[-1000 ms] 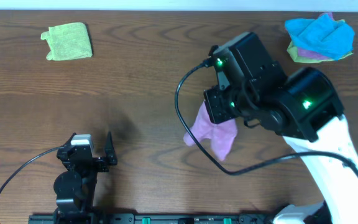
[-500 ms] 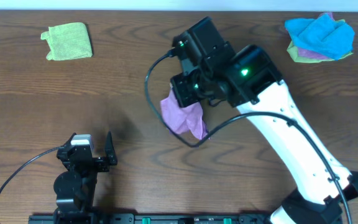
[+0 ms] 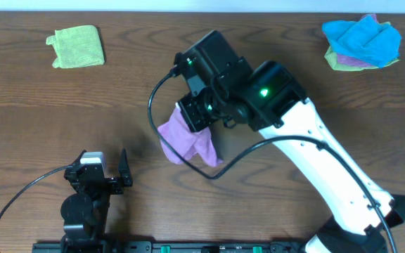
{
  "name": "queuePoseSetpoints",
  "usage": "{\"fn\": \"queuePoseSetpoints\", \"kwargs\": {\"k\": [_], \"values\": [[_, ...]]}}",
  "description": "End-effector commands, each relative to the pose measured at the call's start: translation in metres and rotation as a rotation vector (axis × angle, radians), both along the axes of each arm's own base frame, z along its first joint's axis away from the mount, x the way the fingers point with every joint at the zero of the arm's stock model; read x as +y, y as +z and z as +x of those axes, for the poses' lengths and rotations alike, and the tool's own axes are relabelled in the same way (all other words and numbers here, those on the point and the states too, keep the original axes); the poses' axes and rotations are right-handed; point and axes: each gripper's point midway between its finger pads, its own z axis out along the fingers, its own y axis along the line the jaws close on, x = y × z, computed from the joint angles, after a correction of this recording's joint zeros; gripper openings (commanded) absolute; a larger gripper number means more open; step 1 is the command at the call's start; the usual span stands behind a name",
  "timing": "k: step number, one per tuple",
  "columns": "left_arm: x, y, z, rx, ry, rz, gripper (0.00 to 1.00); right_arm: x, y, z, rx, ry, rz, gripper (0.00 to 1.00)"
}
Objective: Fold the cloth
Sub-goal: 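Pull the pink cloth off the pile toward the table center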
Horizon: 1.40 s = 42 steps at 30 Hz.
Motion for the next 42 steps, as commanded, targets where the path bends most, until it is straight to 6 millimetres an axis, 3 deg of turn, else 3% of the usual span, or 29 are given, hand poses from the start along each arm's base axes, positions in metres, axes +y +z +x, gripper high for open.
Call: {"fn": "queuePoseSetpoints", "kwargs": {"k": [1, 7, 11, 16, 20, 21, 22, 25, 32, 42], "values": [[0.0, -0.012, 0.0, 0.024, 0.001, -0.003, 0.95, -0.012, -0.017, 0.032, -0.019, -0.052, -0.053, 0.02], [0.0, -0.012, 0.0, 0.024, 0.001, -0.003, 0.95, -0.021, -0.057, 0.082, 0.0, -0.086, -0.084, 0.02], [0.0, -0.012, 0.0, 0.024, 0.001, -0.003, 0.95, -0.04, -0.087, 0.124, 0.0, -0.141, -0.108, 0.01], [0.0, -0.012, 0.0, 0.024, 0.001, -0.003, 0.95, -0.098, -0.118, 0.178, 0.009, -0.324, -0.144, 0.02], [0.0, -0.012, 0.0, 0.024, 0.001, -0.003, 0.95, -0.166, -0.114, 0.227, -0.112, -0.589, -0.208, 0.01], [0.0, -0.012, 0.0, 0.024, 0.001, -0.003, 0.95, -0.176, -0.111, 0.235, -0.135, -0.635, -0.207, 0.13], [0.0, -0.012, 0.0, 0.024, 0.001, -0.003, 0.95, -0.186, -0.108, 0.242, -0.151, -0.676, -0.198, 0.41], [0.0, -0.012, 0.0, 0.024, 0.001, -0.003, 0.96, -0.194, -0.108, 0.241, -0.134, -0.705, -0.186, 0.99], [0.0, -0.012, 0.0, 0.024, 0.001, -0.003, 0.95, -0.188, -0.126, 0.206, -0.01, -0.639, -0.28, 0.99], [0.0, -0.012, 0.0, 0.024, 0.001, -0.003, 0.95, -0.165, -0.146, 0.119, 0.242, -0.463, -0.465, 0.89]]}}
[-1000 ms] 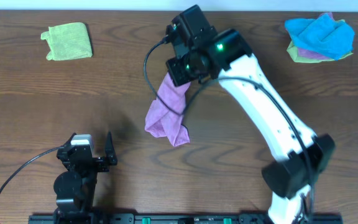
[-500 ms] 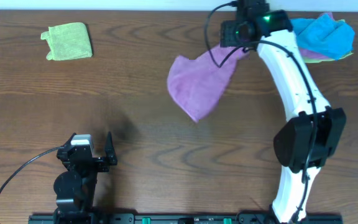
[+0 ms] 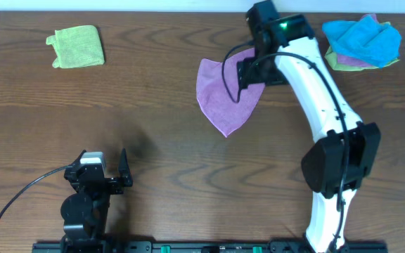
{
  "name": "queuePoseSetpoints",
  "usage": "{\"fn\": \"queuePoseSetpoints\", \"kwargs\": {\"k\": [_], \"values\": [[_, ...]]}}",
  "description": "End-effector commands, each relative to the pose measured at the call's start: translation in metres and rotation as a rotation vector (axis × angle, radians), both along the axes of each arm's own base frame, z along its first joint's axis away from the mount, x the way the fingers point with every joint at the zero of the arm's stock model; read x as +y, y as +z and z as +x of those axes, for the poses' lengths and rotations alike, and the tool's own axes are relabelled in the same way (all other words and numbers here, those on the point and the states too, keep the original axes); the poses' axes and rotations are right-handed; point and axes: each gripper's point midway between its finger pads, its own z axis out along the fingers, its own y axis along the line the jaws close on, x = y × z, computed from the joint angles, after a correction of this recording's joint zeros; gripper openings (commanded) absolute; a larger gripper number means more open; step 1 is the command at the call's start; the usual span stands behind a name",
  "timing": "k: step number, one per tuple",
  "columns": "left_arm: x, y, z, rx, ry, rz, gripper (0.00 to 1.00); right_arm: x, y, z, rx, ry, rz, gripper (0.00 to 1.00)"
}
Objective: Fold the cloth
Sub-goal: 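Pull the pink cloth off the pile toward the table center, then lower the pink cloth onto the table with the right gripper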
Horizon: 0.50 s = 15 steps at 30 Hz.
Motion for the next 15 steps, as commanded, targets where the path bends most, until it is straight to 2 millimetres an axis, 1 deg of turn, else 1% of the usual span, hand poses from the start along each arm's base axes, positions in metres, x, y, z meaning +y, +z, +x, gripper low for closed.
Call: {"fn": "queuePoseSetpoints", "kwargs": {"k": [1, 4, 7, 9, 11, 13, 15], "values": [[0.0, -0.012, 0.0, 0.024, 0.001, -0.003, 0.95, 0.011, 0.006, -0.015, 0.026, 0.053, -0.025, 0.88], [0.0, -0.012, 0.0, 0.024, 0.0, -0.003, 0.95, 0.012, 0.016, -0.029, 0.032, 0.085, -0.077, 0.88], [0.0, -0.012, 0.0, 0.024, 0.001, -0.003, 0.95, 0.012, 0.038, -0.042, -0.002, 0.118, -0.123, 0.91], [0.0, -0.012, 0.0, 0.024, 0.001, -0.003, 0.95, 0.014, 0.054, -0.052, -0.036, 0.138, -0.127, 0.92], [0.0, -0.012, 0.0, 0.024, 0.0, -0.003, 0.95, 0.014, 0.065, -0.062, -0.065, 0.147, -0.117, 0.92], [0.0, -0.012, 0.0, 0.024, 0.0, -0.003, 0.95, 0.008, 0.069, -0.073, -0.084, 0.147, -0.11, 0.92], [0.0, -0.012, 0.0, 0.024, 0.0, -0.003, 0.96, 0.0, 0.066, -0.087, -0.1, 0.143, -0.102, 0.92]]}}
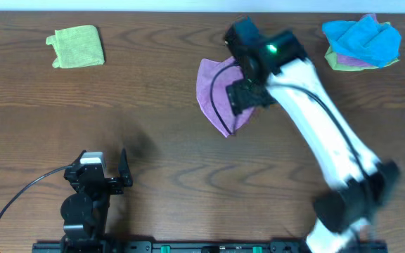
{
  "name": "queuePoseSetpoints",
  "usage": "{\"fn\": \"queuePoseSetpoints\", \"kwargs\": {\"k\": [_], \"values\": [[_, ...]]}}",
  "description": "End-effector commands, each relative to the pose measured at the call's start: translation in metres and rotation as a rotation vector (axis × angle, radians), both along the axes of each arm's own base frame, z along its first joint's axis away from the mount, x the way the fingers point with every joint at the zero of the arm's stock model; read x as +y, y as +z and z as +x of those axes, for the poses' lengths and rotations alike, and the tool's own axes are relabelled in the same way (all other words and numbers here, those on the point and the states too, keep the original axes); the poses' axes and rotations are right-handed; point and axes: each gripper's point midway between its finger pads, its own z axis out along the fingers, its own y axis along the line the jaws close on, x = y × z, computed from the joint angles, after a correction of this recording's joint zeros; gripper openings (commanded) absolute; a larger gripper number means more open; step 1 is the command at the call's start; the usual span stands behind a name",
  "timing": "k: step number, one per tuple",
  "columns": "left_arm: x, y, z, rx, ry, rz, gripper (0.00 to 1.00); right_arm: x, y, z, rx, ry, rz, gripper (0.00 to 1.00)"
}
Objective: Fold the cloth
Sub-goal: 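Lower the pink cloth onto the table with the right gripper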
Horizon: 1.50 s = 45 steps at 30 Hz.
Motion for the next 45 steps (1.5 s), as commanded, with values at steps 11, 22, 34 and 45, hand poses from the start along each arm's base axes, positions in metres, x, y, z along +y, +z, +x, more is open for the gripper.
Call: {"fn": "queuePoseSetpoints", "kwargs": {"k": [11, 22, 34, 45], "values": [[0.0, -0.012, 0.0, 0.024, 0.0, -0.003, 0.95, -0.011, -0.039, -0.05, -0.151, 0.006, 0.22, 0.78], [0.0, -0.012, 0.0, 0.024, 0.001, -0.003, 0.95, 0.017, -0.113, -0.023, -0.089, 0.006, 0.354, 0.06], [0.0, -0.012, 0.0, 0.024, 0.0, -0.003, 0.96, 0.038, -0.161, 0.002, -0.057, 0.017, 0.401, 0.01], [0.0, -0.012, 0.0, 0.024, 0.0, -0.003, 0.96, 0.045, -0.17, 0.022, -0.111, 0.024, 0.425, 0.02]]}}
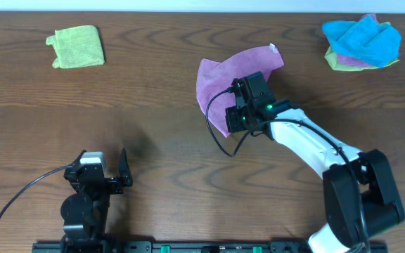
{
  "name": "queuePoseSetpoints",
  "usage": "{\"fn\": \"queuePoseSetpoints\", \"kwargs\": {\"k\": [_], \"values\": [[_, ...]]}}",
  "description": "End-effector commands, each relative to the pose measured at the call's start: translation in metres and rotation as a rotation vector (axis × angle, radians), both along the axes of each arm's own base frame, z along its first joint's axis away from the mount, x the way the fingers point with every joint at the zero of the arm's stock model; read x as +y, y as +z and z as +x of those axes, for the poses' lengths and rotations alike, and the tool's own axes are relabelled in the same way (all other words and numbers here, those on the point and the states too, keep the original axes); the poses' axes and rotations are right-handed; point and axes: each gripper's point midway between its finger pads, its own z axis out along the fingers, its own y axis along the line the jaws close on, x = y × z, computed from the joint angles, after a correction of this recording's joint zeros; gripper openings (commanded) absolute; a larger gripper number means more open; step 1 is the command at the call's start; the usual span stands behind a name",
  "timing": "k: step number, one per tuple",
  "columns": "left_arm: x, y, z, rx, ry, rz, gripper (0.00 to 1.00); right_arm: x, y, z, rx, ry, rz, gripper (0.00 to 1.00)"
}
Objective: Fold the cloth
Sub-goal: 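Lower the pink cloth onto the table with the right gripper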
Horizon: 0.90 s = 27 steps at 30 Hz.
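Note:
The purple cloth [220,79] lies spread out flat on the far middle of the table. One corner reaches toward the far right and a pointed tip faces the near side. My right gripper [232,118] hangs over the cloth's near right part. Its black head covers the fingers, so the jaws are hidden. My left gripper [104,167] is parked at the near left, far from the cloth, with its fingers apart and nothing between them.
A folded green cloth [77,46] lies at the far left. A pile of blue, purple and green cloths [361,41] sits at the far right corner. A black cable loops from the right wrist over the purple cloth's near tip.
The right gripper has moved from the cloth's far right part to its near right part. The cloth's far right corner now lies uncovered and stretched out. The left arm is unchanged.
At first the right gripper held the purple cloth bunched up at mid-table. Then the cloth lay opened out at the far middle with the gripper at its far right edge, then over it. Now the gripper is nearer and the cloth lies flat.

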Motion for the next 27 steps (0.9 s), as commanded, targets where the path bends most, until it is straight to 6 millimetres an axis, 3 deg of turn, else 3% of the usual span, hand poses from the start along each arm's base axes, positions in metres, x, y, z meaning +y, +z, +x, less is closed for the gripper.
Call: {"fn": "queuePoseSetpoints", "kwargs": {"k": [1, 22, 27], "values": [[0.0, -0.013, 0.0, 0.028, 0.001, -0.003, 0.95, -0.003, -0.015, -0.001, 0.033, -0.006, -0.009, 0.02], [0.0, -0.013, 0.0, 0.028, 0.0, -0.003, 0.96, 0.003, -0.053, -0.002, 0.099, -0.004, -0.003, 0.02], [0.0, -0.013, 0.0, 0.028, 0.001, -0.003, 0.95, 0.019, -0.053, -0.012, 0.128, 0.037, 0.052, 0.02]]}}
